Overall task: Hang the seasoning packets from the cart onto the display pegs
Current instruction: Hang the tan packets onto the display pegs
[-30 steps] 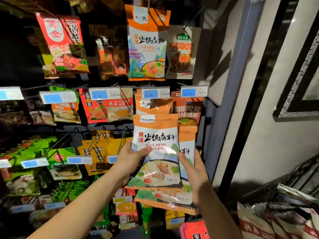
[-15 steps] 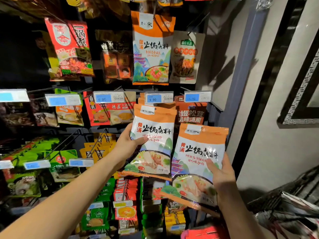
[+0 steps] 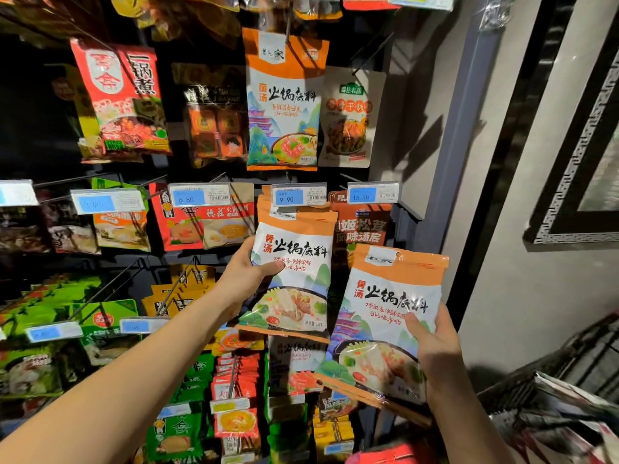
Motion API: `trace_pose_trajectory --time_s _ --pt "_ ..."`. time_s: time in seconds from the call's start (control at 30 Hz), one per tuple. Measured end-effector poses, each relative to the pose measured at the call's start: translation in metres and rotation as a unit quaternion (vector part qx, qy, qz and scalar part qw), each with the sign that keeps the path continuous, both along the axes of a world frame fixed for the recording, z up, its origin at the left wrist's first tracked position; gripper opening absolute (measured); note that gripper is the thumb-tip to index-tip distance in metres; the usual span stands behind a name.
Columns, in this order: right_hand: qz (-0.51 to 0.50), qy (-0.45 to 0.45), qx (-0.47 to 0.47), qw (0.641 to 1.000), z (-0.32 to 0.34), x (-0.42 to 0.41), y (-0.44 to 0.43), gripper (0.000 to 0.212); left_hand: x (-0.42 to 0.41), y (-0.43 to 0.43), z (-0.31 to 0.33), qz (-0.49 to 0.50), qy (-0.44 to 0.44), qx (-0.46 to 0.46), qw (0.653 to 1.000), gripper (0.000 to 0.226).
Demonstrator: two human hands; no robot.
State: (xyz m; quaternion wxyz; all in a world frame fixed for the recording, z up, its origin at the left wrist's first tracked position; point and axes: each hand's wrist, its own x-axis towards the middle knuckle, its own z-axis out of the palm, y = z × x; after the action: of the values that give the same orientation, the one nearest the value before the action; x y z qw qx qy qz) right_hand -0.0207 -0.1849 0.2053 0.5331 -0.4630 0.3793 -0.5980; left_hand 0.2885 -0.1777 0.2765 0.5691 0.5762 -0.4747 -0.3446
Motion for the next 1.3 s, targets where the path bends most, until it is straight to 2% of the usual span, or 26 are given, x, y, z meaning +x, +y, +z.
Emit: trace_pose_trajectory --time_s 0.43,0.77,0.87,0.97,1.03,1.1,1.17,1.23,1.3 --pt "0.008 -0.006 0.0 1.0 -0.002 -0.003 -0.001 0.038 0.002 -0.009 -0.003 0.01 0.027 0.01 1.0 0.054" --pt "-0.004 0.026 -0.007 1.0 -0.005 -0.005 -0.002 0.039 0.006 -0.048 -0.005 0.051 -0.009 0.032 0.998 0.057" --pt "-0.01 0.055 -0.019 0.998 -0.005 -0.006 0.002 0.039 0.001 -0.059 -0.017 0.122 -0.068 0.06 0.988 0.053" --pt "-0.019 0.068 -0.026 0.997 -0.009 -0.005 0.006 0.038 -0.006 -0.05 -0.036 0.217 -0.177 0.078 0.957 0.048" --pt "-0.016 0.058 -0.025 0.998 -0.012 -0.003 0.007 0.038 -0.016 -0.034 -0.047 0.26 -0.223 0.029 0.939 0.049" --pt "-0.004 0.05 -0.026 0.998 -0.013 0.004 0.008 0.037 -0.034 -0.013 -0.049 0.203 -0.147 -0.03 0.968 0.046" --pt "0.004 0.049 -0.033 0.998 -0.013 0.015 0.008 0.038 -0.057 0.008 -0.042 0.038 -0.041 0.001 0.998 0.044" --pt "0.028 0.037 -0.039 0.998 -0.009 0.027 0.01 0.04 -0.07 0.018 -0.039 -0.081 -0.054 0.05 0.994 0.053" --pt "0.059 0.011 -0.046 0.997 -0.005 0.04 0.012 0.043 -0.072 0.023 -0.035 -0.086 -0.08 0.06 0.991 0.051"
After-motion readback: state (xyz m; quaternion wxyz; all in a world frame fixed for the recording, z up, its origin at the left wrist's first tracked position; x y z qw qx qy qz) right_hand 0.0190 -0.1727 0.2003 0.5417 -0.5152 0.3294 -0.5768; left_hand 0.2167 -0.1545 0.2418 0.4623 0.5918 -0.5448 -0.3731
